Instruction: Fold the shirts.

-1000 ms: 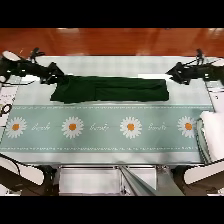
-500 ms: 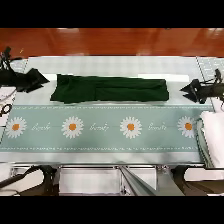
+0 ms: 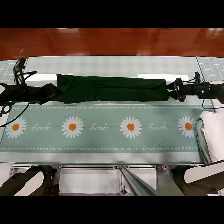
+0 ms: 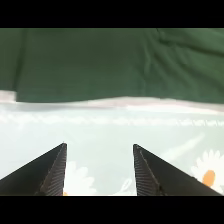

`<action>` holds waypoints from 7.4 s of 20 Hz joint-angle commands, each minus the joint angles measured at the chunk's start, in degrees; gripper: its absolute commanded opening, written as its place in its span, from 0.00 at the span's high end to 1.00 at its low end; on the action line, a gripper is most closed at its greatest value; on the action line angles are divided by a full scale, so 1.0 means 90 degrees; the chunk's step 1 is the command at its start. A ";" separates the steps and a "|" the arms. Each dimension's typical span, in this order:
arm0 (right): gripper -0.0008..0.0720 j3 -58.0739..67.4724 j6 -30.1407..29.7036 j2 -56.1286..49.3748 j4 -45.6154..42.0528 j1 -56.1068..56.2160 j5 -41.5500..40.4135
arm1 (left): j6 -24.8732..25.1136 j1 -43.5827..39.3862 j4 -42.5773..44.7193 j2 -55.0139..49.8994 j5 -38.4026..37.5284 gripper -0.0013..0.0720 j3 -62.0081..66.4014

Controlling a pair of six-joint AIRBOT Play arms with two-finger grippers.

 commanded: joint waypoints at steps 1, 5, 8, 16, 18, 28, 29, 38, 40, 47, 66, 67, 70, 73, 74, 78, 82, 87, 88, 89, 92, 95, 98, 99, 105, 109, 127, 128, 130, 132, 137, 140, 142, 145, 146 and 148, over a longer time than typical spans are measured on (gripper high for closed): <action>0.42 0.0500 0.0066 -0.0440 0.0352 0.0393 -0.0029 | -0.0002 -0.0335 -0.0039 0.0053 0.0223 0.30 -0.0063; 0.84 0.0879 -0.0041 -0.0580 0.0355 0.0818 -0.0039 | -0.0002 -0.0423 -0.0083 0.0053 0.0532 0.30 -0.0061; 0.96 0.1200 -0.0418 -0.0457 0.0182 0.0826 0.0600 | 0.0005 -0.0425 -0.0141 0.0058 0.0566 0.30 -0.0027; 0.96 -0.0418 -0.0148 0.3152 -0.1919 0.0699 0.0673 | 0.0185 -0.1180 -0.0304 -0.0131 0.0758 0.96 0.0010; 0.96 -0.1083 -0.0102 0.4299 -0.2004 0.0702 0.0724 | 0.0163 -0.1819 -0.0299 -0.0627 0.0792 0.96 0.0238; 0.96 -0.2293 0.1217 0.8242 -0.2004 0.0704 0.1452 | -0.0665 -0.5098 0.0372 -0.4947 -0.0015 0.96 0.4755; 0.96 -0.2293 0.1273 0.8344 -0.2001 0.0704 0.1469 | -0.0675 -0.5374 0.0333 -0.5265 -0.0328 0.96 0.5146; 0.96 -0.2293 0.1265 0.8206 -0.1894 0.0777 0.1484 | -0.0690 -0.6054 0.0605 -0.5503 -0.1326 0.96 0.5644; 0.96 -0.2293 0.1209 0.8024 -0.1739 0.1100 0.1275 | -0.0724 -0.5360 0.1054 -0.5005 -0.1654 0.96 0.5455; 0.96 -0.2091 0.0534 0.5770 -0.0661 0.3759 -0.1382 | -0.0600 -0.2079 0.1321 -0.1059 -0.0729 0.96 0.2016; 0.43 0.2812 -0.0170 -0.0962 0.1642 0.5328 -0.0954 | -0.0597 -0.0806 0.0359 0.1297 -0.0070 0.95 -0.0248; 0.43 0.2812 -0.0112 -0.0928 0.1627 0.5183 -0.0483 | -0.0597 -0.0865 0.0357 0.1200 -0.0066 0.95 -0.0248; 0.43 0.2812 -0.0032 -0.0542 0.0891 0.4352 0.1350 | -0.0602 -0.0988 0.0350 0.1037 0.0138 0.96 -0.0248; 0.43 0.2701 0.0935 0.0568 -0.2120 0.3592 0.2385 | -0.0597 -0.1013 0.0311 0.1042 0.0138 0.96 -0.0248; 0.43 0.2416 0.1226 0.1132 -0.3388 0.3451 0.2521 | -0.0597 -0.1013 0.0313 0.1042 0.0141 0.96 -0.0248; 0.43 -0.0590 0.2368 0.3723 -0.5309 0.2861 0.1110 | -0.0597 -0.1013 0.0308 0.1042 0.0253 0.95 -0.0248; 0.41 -0.4143 0.2669 0.5119 -0.2618 0.2540 -0.1889 | -0.0600 -0.1088 0.0301 0.1039 0.0318 0.95 -0.0248; 0.42 -0.4622 0.0415 0.3759 0.0872 0.3062 -0.2273 | -0.0600 -0.1389 0.0308 0.1039 0.0427 0.95 -0.0248; 0.42 -0.4437 0.0075 0.3356 0.1277 0.3213 -0.2183 | -0.0600 -0.1440 0.0308 0.1039 0.0454 0.95 -0.0248; 0.42 -0.4228 -0.0119 0.2990 0.1532 0.3359 -0.2103 | -0.0602 -0.1489 0.0306 0.1039 0.0474 0.95 -0.0248; 0.42 -0.3381 -0.0257 0.1979 0.1719 0.3798 -0.1719 | -0.0602 -0.1535 0.0304 0.1039 0.0471 0.95 -0.0248; 0.46 -0.2538 0.0384 0.1513 0.0916 0.4061 -0.1426 | -0.0602 -0.1535 0.0304 0.1039 0.0471 0.95 -0.0248; 0.64 -0.1838 0.0163 0.1535 0.0979 0.4046 -0.1253 | -0.0602 -0.1535 0.0304 0.1039 0.0471 0.95 -0.0248; 0.87 -0.1668 0.0158 0.1535 0.0979 0.4041 -0.1304 | -0.0602 -0.1535 0.0304 0.1039 0.0469 0.95 -0.0248; 0.96 0.0039 0.0398 0.1542 0.0112 0.4056 -0.0758 | -0.0602 -0.1535 0.0306 0.1039 0.0474 0.95 -0.0248; 0.96 0.2317 0.1498 0.1542 -0.2052 0.4051 0.0398 | -0.0600 -0.1535 0.0308 0.1039 0.0471 0.95 -0.0248; 0.96 0.5268 0.1923 0.3026 -0.3422 -0.2101 0.4714 | -0.0602 -0.1535 0.0238 0.1042 -0.0051 0.95 -0.0248; 0.96 0.5204 0.1860 0.3045 -0.3446 -0.2487 0.5037 | -0.0602 -0.1535 0.0238 0.1042 -0.0049 0.96 -0.0248; 0.96 0.5027 0.1809 0.3155 -0.3604 -0.3118 0.5357 | -0.0602 -0.1535 0.0238 0.1042 -0.0024 0.95 -0.0248; 0.96 0.4551 0.1843 0.3514 -0.3881 -0.3721 0.5362 | -0.0602 -0.1535 0.0238 0.1039 -0.0022 0.96 -0.0248; 0.96 0.1821 0.1773 0.5008 -0.5287 -0.4942 0.5367 | -0.0602 -0.1535 0.0238 0.1039 0.0063 0.95 -0.0248; 0.96 -0.0032 0.2023 0.5928 -0.6018 -0.5425 0.5367 | -0.0602 -0.1535 0.0189 0.1039 0.0240 0.95 -0.0248; 0.96 -0.0804 0.2021 0.6358 -0.6421 -0.5421 0.5370 | -0.0602 -0.1535 0.0189 0.1039 0.0316 0.95 -0.0248; 0.84 -0.1515 0.2062 0.6836 -0.6909 -0.5421 0.5374 | -0.0605 -0.1535 0.0189 0.1039 0.0505 0.95 -0.0245; 0.56 -0.1632 0.2093 0.6900 -0.7021 -0.5421 0.5374 | -0.0602 -0.1535 0.0189 0.1039 0.0583 0.95 -0.0245; 0.42 -0.1627 0.2089 0.6904 -0.6982 -0.5421 0.5374 | -0.0602 -0.1535 0.0192 0.1039 0.0670 0.96 -0.0245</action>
